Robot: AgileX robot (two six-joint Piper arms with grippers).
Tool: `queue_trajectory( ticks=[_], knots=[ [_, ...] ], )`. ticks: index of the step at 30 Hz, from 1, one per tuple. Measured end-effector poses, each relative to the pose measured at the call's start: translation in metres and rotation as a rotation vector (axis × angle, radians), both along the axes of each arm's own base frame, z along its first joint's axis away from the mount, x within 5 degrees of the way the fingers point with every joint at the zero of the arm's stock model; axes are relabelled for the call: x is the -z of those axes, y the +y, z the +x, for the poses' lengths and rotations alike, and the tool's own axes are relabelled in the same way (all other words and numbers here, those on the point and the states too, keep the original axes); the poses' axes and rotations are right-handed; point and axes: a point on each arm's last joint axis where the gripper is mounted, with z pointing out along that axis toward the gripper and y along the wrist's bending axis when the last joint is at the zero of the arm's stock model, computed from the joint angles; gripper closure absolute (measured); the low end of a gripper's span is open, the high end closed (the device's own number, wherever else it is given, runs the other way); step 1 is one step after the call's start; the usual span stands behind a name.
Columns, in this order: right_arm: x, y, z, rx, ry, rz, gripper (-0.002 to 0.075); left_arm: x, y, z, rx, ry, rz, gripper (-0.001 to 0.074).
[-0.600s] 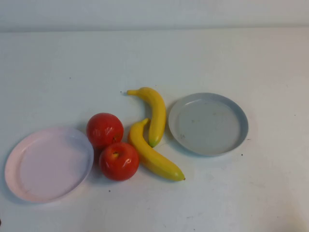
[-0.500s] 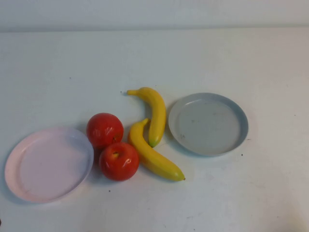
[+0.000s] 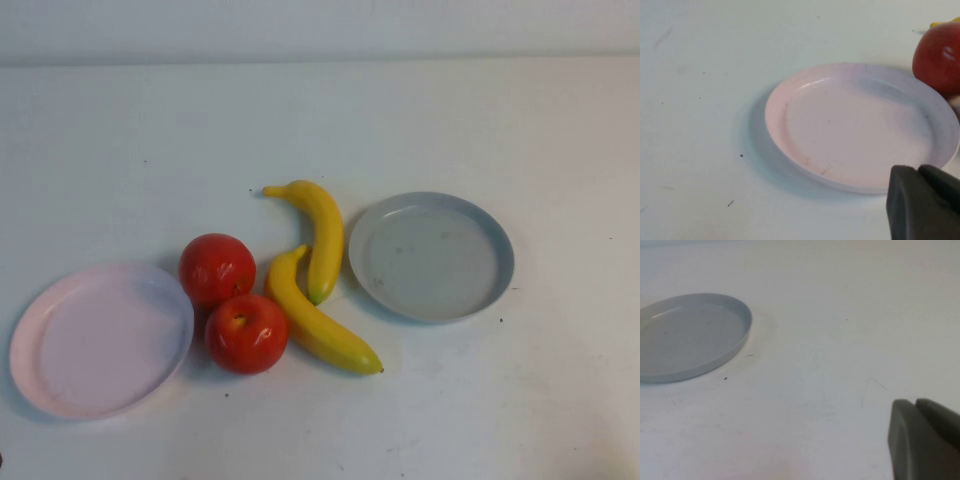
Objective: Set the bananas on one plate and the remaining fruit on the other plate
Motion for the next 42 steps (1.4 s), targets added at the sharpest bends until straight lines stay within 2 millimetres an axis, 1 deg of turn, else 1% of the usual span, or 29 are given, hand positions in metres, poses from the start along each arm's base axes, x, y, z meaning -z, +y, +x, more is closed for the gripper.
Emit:
queue_trajectory(
  ticks=[18, 20, 27, 28, 34, 37, 39, 41, 42],
  knots=[
    [0.000, 0.000, 0.000, 0.002, 0.000, 0.000, 0.0743, -0.001, 0.000, 0.000, 0.000, -0.014, -0.009, 0.0738],
    [0.000, 0.000, 0.000, 0.002, 0.000, 0.000, 0.0743, -0.004, -0.002, 0.001, -0.005, -0.037, -0.085, 0.0738],
    [0.000, 0.000, 0.000, 0.002, 0.000, 0.000, 0.0743, -0.018, -0.006, 0.003, -0.051, -0.123, -0.555, 0.0738],
    [0.000, 0.000, 0.000, 0.002, 0.000, 0.000, 0.0743, -0.019, -0.006, 0.003, -0.055, -0.130, -0.594, 0.0738],
    [0.000, 0.000, 0.000, 0.002, 0.000, 0.000, 0.0743, -0.021, -0.005, 0.003, -0.057, -0.144, -0.604, 0.0738],
    [0.000, 0.000, 0.000, 0.002, 0.000, 0.000, 0.0743, -0.019, -0.006, 0.003, -0.070, -0.109, -0.655, 0.0738],
    [0.000, 0.000, 0.000, 0.002, 0.000, 0.000, 0.0743, -0.025, -0.007, 0.002, -0.079, -0.051, -0.684, 0.0738],
    [0.000, 0.000, 0.000, 0.001, 0.000, -0.002, 0.0743, -0.041, -0.009, 0.001, -0.076, 0.018, -0.656, 0.0738],
    [0.000, 0.000, 0.000, 0.001, 0.000, -0.002, 0.0743, -0.052, -0.010, 0.001, -0.067, 0.052, -0.611, 0.0738]
  ],
)
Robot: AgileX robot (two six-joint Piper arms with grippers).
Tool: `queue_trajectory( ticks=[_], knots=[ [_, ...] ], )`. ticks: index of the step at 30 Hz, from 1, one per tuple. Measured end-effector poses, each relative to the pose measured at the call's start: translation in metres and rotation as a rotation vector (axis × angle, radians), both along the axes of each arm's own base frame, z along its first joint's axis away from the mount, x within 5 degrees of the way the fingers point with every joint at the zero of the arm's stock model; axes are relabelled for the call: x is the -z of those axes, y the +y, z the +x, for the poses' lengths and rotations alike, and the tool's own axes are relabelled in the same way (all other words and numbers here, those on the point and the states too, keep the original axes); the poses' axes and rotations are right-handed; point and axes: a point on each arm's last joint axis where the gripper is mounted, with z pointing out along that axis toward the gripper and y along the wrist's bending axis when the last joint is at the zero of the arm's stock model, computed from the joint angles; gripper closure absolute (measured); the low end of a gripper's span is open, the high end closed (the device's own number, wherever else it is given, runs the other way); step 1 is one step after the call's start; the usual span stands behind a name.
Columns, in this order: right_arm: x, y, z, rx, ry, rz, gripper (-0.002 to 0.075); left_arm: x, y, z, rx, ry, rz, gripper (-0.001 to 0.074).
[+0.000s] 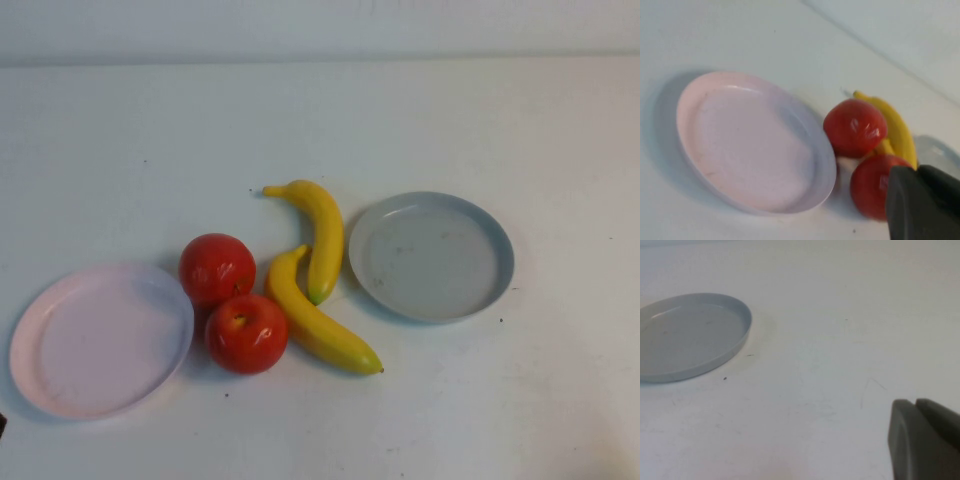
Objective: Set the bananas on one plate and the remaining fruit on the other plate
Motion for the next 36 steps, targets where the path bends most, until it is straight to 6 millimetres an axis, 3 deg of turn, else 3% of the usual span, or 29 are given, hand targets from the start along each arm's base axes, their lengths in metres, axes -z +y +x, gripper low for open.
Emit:
queue_trajectory(
  ticks=[3, 7, 13, 18, 22, 28, 36],
  knots=[
    [0.000, 0.000, 0.000, 0.000, 0.000, 0.000, 0.0743, -0.026, -0.002, 0.004, 0.063, 0.106, 0.138, 0.0738],
    [0.000, 0.000, 0.000, 0.000, 0.000, 0.000, 0.0743, -0.047, -0.007, 0.019, 0.181, 0.300, 0.312, 0.0738],
    [0.000, 0.000, 0.000, 0.000, 0.000, 0.000, 0.0743, -0.077, -0.015, 0.053, 0.392, 0.498, 0.511, 0.0738],
    [0.000, 0.000, 0.000, 0.000, 0.000, 0.000, 0.0743, -0.097, -0.020, 0.088, 0.524, 0.549, 0.632, 0.0738],
    [0.000, 0.000, 0.000, 0.000, 0.000, 0.000, 0.0743, -0.100, -0.031, 0.120, 0.609, 0.573, 0.678, 0.0738],
    [0.000, 0.000, 0.000, 0.000, 0.000, 0.000, 0.0743, -0.091, -0.077, 0.159, 0.794, 0.568, 0.764, 0.0738],
    [0.000, 0.000, 0.000, 0.000, 0.000, 0.000, 0.0743, -0.078, -0.140, 0.182, 1.013, 0.512, 0.947, 0.0719]
  ],
)
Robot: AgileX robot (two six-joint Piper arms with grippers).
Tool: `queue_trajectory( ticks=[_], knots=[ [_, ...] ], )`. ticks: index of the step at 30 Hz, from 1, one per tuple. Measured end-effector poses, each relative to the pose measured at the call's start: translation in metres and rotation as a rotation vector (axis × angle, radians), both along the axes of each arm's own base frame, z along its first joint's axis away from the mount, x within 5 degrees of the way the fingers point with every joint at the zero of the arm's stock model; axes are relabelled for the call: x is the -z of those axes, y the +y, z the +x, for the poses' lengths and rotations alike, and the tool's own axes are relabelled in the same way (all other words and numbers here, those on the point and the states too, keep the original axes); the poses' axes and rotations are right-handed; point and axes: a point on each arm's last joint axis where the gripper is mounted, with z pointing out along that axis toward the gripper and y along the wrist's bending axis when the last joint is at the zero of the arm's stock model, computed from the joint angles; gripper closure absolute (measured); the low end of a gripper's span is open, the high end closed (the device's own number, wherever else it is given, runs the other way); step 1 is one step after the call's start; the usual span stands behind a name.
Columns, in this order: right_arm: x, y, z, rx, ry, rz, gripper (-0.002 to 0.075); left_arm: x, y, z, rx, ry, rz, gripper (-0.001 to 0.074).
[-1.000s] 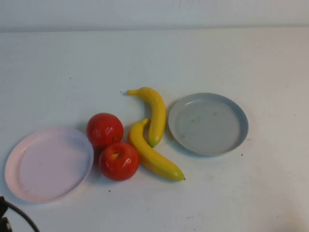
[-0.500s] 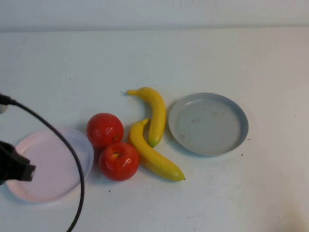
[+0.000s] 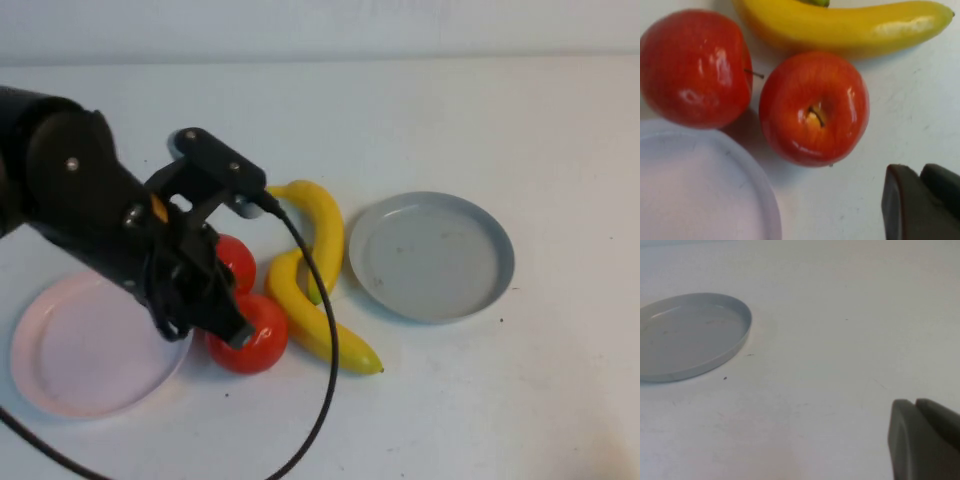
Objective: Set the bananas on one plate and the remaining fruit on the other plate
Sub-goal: Put one type of fruit in the left plate
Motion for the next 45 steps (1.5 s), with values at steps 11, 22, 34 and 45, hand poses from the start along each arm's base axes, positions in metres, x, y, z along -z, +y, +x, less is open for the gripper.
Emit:
queue_trajectory(
  ticks=[11, 22, 34, 45],
  knots=[
    [0.000, 0.000, 0.000, 0.000, 0.000, 0.000, 0.0743, 0.029, -0.027, 0.039, 0.039, 0.046, 0.086, 0.0090],
    [0.000, 0.000, 0.000, 0.000, 0.000, 0.000, 0.0743, 0.047, -0.027, 0.050, 0.015, 0.047, 0.156, 0.0066],
    [0.000, 0.000, 0.000, 0.000, 0.000, 0.000, 0.0743, 0.068, -0.033, 0.060, 0.016, 0.059, 0.169, 0.0066],
    [0.000, 0.000, 0.000, 0.000, 0.000, 0.000, 0.0743, 0.080, -0.037, 0.067, 0.014, 0.064, 0.175, 0.0066]
  ],
)
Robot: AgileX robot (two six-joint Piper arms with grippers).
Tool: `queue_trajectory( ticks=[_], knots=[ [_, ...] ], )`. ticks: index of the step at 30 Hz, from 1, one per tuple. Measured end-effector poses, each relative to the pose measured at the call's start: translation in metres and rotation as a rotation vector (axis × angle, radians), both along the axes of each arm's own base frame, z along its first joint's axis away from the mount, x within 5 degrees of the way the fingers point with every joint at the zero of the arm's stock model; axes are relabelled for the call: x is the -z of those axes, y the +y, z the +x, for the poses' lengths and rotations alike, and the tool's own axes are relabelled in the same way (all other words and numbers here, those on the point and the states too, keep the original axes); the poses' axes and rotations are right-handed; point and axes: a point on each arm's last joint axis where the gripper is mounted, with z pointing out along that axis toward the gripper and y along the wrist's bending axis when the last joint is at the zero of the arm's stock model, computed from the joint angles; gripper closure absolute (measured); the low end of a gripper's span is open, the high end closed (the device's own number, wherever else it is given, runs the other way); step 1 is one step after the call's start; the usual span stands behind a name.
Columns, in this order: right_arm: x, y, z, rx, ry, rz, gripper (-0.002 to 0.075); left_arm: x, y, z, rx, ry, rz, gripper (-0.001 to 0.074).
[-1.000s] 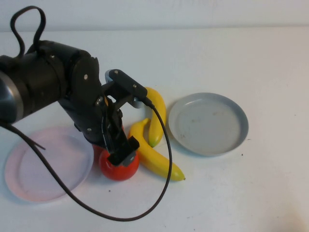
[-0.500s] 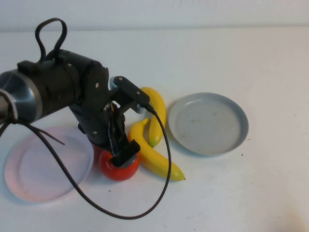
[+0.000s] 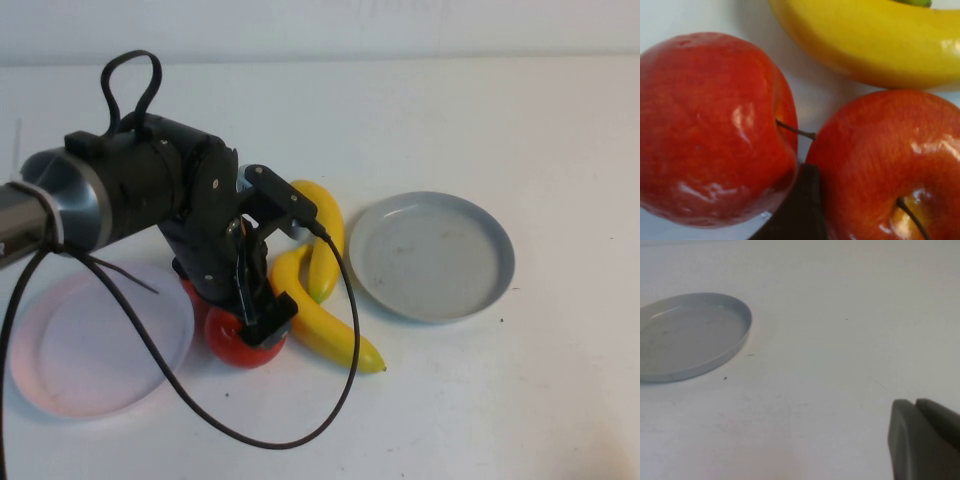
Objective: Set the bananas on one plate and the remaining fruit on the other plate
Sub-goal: Put one type of fruit in the left plate
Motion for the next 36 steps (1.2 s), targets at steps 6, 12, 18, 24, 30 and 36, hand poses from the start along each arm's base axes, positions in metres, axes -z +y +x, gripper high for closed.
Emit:
queue_trajectory(
  ticks=[6, 12, 18, 24, 30, 36],
  knots=[
    [0.000, 0.000, 0.000, 0.000, 0.000, 0.000, 0.0743, 0.001, 0.000, 0.000, -0.032, 0.015, 0.001, 0.0071],
    [0.000, 0.000, 0.000, 0.000, 0.000, 0.000, 0.0743, 0.000, 0.001, -0.002, -0.057, 0.033, 0.005, 0.0139],
    [0.000, 0.000, 0.000, 0.000, 0.000, 0.000, 0.0743, -0.003, 0.002, -0.003, -0.080, 0.066, 0.024, 0.0139],
    [0.000, 0.000, 0.000, 0.000, 0.000, 0.000, 0.0743, -0.042, 0.006, -0.008, -0.184, 0.100, 0.027, 0.0139],
    [0.000, 0.000, 0.000, 0.000, 0.000, 0.000, 0.0743, -0.077, 0.022, -0.006, -0.226, -0.022, 0.061, 0.0139],
    [0.000, 0.000, 0.000, 0.000, 0.000, 0.000, 0.0743, -0.072, 0.062, 0.012, -0.374, -0.016, 0.088, 0.0139]
  ],
)
